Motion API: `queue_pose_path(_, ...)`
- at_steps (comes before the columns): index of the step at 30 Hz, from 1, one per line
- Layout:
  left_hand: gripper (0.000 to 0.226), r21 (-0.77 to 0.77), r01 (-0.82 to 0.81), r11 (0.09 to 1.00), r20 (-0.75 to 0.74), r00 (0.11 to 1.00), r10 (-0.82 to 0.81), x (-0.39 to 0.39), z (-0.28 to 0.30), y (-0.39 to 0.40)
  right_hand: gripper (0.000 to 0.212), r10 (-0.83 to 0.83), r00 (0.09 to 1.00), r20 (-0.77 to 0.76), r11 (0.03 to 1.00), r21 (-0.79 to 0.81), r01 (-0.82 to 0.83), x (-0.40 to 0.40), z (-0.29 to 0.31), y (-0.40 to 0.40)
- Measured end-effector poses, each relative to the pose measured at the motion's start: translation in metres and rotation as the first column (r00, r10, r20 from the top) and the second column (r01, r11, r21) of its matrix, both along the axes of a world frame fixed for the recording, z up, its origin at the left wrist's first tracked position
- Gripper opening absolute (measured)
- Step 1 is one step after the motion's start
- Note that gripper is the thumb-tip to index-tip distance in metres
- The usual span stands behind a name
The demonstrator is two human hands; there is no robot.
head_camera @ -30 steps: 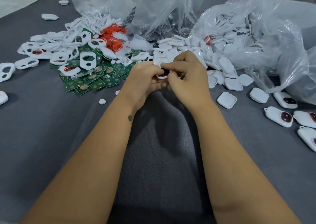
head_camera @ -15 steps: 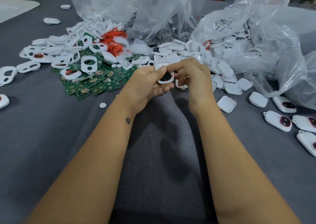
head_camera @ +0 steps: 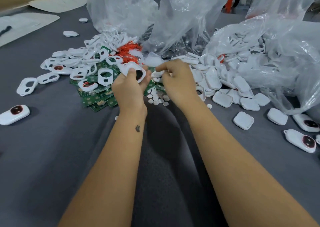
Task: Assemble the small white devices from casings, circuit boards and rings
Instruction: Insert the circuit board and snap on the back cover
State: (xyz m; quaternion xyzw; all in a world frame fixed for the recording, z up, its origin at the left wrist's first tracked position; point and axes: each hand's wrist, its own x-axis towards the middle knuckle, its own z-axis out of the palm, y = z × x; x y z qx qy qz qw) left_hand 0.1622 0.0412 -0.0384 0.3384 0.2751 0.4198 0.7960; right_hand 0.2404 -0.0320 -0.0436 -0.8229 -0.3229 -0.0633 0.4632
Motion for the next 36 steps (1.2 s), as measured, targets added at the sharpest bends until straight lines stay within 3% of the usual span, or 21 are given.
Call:
queue_pose_path(3, 0.036, 0.052, -0.15, 0.987, -0.064, 0.986, 0.153, -0.001, -0.003, 0.007, 0.036, 0.111, 0.982, 0.15, 0.983, -0.159, -0.087, 0.007, 0.005, 0.029)
queue_pose_path(6, 0.044, 0.081, -0.194, 0.978, -0.145, 0.968, 0.204, 0.0, -0.01, 0.011, 0.042, 0.175, 0.971, 0.161, 0.959, -0.253, -0.131, 0.012, 0.008, 0.052)
queue_pose_path(11, 0.023, -0.041, -0.199, 0.979, -0.024, 0.98, 0.198, 0.004, -0.01, 0.017, 0.019, 0.151, 0.967, 0.205, 0.87, -0.491, -0.032, 0.019, 0.011, 0.068)
queue_pose_path(13, 0.015, -0.069, -0.188, 0.98, -0.023, 0.982, 0.187, 0.004, -0.009, 0.017, 0.026, 0.112, 0.965, 0.238, 0.874, -0.486, 0.018, 0.022, 0.014, 0.067)
queue_pose_path(17, 0.016, -0.007, -0.135, 0.991, -0.057, 0.989, 0.134, 0.004, -0.007, 0.013, 0.02, 0.051, 0.984, 0.171, 0.943, -0.332, 0.009, 0.023, 0.019, 0.06)
queue_pose_path(22, 0.021, 0.091, 0.012, 0.996, -0.105, 0.994, -0.002, 0.006, -0.006, 0.003, 0.024, -0.039, 0.995, -0.09, 0.994, 0.098, 0.048, 0.023, 0.022, 0.031)
queue_pose_path(26, 0.023, 0.043, 0.209, 0.977, -0.075, 0.976, -0.205, 0.011, -0.004, -0.015, 0.015, 0.176, 0.826, -0.536, 0.9, 0.428, 0.086, 0.014, 0.023, -0.011)
queue_pose_path(30, 0.025, 0.063, 0.386, 0.92, -0.06, 0.922, -0.382, 0.013, -0.006, -0.031, 0.015, 0.316, 0.713, -0.625, 0.85, 0.521, 0.08, 0.01, 0.018, -0.054)
queue_pose_path(36, 0.02, 0.043, 0.505, 0.862, -0.132, 0.858, -0.496, 0.012, -0.007, -0.039, 0.018, 0.378, 0.615, -0.692, 0.744, 0.622, 0.244, -0.004, 0.004, -0.08)
